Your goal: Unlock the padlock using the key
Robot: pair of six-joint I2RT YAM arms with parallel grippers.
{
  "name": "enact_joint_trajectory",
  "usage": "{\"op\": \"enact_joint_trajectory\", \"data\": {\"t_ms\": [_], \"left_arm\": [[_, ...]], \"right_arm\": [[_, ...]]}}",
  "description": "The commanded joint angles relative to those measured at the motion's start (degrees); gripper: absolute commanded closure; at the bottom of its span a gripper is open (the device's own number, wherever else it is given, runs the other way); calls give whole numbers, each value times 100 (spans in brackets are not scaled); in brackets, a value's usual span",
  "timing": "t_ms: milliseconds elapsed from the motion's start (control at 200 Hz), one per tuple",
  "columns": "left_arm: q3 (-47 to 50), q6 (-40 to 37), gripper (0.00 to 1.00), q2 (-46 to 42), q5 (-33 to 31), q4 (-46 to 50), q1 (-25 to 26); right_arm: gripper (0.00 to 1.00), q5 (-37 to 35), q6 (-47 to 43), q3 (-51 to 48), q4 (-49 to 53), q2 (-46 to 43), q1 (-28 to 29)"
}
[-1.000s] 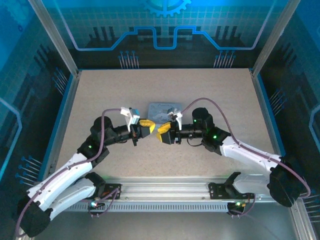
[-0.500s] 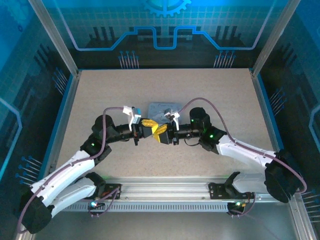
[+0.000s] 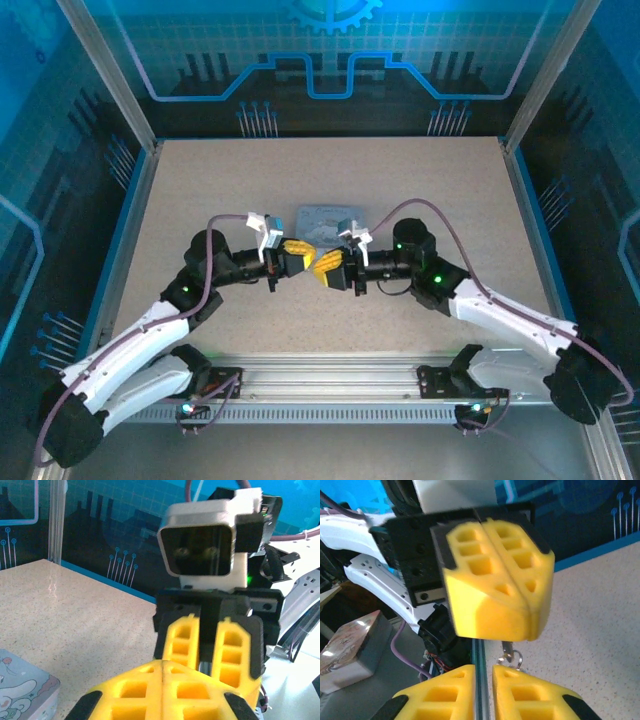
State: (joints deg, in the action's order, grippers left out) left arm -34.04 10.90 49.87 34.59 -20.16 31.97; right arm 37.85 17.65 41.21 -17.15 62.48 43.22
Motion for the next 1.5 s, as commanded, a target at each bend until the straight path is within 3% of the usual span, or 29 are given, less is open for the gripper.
{"op": "enact_joint_trajectory", "data": {"t_ms": [0, 785, 980, 1150, 1496], "left_arm": [[-173, 147, 100, -69, 175, -98, -57], [-77, 336, 100, 3, 320, -324, -51], [-93, 385, 100, 8, 400, -364, -50], [-85, 412, 100, 23, 481, -339, -50], [-101, 713, 100, 81, 248, -356, -53]], "right_arm": [[79, -175, -83, -69, -67, -121, 48], [79, 349, 38, 422, -252, 593, 173], [86, 315, 0, 448, -218, 623, 164], [100, 466, -2, 518, -307, 732, 168], [100, 321, 198, 246, -876, 666, 153]]}}
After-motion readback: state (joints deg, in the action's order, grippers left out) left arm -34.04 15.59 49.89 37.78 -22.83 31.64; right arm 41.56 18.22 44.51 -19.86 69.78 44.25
